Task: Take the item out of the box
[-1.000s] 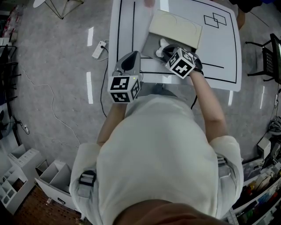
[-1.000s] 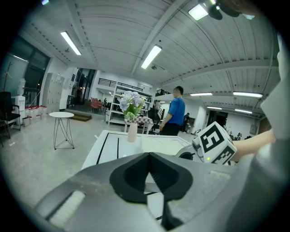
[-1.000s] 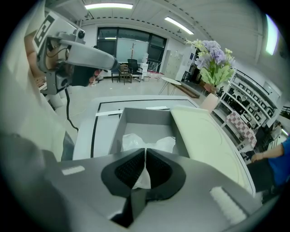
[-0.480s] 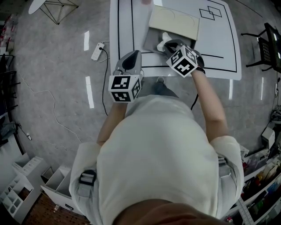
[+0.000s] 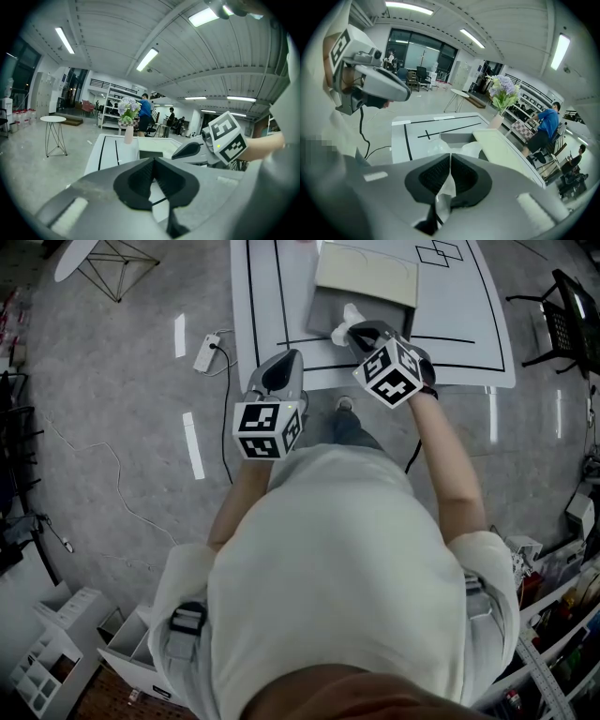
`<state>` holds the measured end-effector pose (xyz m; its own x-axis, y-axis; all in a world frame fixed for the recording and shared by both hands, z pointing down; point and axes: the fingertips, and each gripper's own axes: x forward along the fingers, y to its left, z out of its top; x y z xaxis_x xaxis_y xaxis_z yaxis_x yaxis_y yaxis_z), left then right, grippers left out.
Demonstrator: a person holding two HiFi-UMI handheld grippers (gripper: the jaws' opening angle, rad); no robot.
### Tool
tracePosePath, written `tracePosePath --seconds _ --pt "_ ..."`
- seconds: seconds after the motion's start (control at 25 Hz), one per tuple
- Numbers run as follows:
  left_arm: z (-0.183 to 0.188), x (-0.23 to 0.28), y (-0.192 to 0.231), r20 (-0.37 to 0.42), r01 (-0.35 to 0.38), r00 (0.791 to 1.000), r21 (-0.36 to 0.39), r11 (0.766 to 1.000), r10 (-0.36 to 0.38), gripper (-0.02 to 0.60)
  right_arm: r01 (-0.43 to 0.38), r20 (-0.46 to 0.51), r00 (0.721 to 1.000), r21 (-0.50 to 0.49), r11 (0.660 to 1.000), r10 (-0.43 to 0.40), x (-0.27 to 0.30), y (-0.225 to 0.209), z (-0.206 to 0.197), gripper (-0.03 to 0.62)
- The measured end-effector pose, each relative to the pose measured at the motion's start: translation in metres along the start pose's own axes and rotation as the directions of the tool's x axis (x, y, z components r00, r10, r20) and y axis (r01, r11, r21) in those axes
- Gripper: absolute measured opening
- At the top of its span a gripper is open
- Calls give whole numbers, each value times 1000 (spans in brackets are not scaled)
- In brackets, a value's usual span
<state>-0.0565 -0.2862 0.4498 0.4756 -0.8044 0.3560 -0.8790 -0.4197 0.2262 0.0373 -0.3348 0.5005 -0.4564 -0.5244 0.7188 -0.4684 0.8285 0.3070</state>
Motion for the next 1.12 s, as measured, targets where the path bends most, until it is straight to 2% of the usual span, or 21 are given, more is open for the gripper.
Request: tracePosePath --seconds 0.56,1.12 --pt "-27 -48 -20 10 41 999 23 999 -41 0 73 74 994 40 997 -76 -49 62 12 9" --pt "-50 -108 -48 45 45 998 28 999 -47 0 144 163 971 174 974 -173 -107 134 4 9"
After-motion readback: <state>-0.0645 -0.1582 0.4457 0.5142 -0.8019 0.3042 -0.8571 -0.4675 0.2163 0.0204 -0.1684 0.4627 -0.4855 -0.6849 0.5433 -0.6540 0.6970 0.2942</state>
